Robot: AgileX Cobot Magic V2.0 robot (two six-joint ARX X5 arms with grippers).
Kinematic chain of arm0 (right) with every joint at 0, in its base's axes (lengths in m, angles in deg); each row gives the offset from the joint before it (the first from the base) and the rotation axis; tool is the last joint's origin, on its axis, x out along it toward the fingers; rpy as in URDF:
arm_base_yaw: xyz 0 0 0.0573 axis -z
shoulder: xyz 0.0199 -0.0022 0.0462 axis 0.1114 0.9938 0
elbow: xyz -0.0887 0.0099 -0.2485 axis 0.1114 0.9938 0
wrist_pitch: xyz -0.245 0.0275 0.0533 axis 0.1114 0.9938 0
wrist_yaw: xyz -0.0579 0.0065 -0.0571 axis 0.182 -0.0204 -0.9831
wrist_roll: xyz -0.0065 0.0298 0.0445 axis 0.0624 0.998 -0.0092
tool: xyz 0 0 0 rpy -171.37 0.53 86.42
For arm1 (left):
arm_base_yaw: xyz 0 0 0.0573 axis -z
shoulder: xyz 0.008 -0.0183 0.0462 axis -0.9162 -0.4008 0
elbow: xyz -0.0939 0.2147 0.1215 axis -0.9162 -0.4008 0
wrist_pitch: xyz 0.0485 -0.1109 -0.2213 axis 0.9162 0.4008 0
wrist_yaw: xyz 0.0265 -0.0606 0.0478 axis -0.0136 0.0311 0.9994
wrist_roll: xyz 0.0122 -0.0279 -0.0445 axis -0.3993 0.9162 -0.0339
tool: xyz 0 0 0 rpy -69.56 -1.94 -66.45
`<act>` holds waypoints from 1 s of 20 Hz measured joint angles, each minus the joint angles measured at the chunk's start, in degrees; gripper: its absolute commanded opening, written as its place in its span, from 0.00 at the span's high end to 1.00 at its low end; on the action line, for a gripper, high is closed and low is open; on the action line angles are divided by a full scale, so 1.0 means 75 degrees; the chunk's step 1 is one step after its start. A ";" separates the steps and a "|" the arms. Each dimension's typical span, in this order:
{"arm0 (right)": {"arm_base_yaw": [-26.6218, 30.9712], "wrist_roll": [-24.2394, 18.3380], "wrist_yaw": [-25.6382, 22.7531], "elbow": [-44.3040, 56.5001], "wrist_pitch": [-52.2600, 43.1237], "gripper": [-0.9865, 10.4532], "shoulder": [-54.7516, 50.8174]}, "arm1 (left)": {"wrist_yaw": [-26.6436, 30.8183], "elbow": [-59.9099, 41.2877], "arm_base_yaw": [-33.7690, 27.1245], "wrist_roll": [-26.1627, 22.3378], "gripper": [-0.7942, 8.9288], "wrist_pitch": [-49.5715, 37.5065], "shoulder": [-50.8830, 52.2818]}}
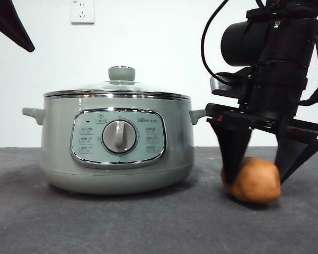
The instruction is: Pick up the potato,open the lid,put the potato in the pot,close the lid
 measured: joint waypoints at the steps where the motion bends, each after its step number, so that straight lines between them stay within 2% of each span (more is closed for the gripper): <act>1: 0.0000 -0.0006 0.0023 0.0003 0.0000 0.92 0.0000 | 0.0009 0.0105 0.0085 0.0000 0.37 -0.0038 -0.0073; 6: 0.0000 0.0029 0.0038 0.0003 0.0286 0.92 -0.0434 | 0.0431 0.1323 0.0973 0.0000 0.37 -0.0055 -0.1064; 12: 0.0000 0.0114 0.0044 0.0000 0.1279 0.92 -0.2130 | 0.1335 0.3098 0.2215 -0.0003 0.37 -0.0044 -0.2879; 15: 0.0000 0.0254 0.0047 0.0000 0.1833 0.92 -0.2716 | 0.1518 0.3794 0.2646 -0.0085 0.37 -0.0303 -0.3654; 20: 0.0000 0.0318 0.0047 0.0000 0.2416 0.92 -0.3276 | 0.2521 0.4610 0.3185 -0.0152 0.37 -0.0385 -0.4654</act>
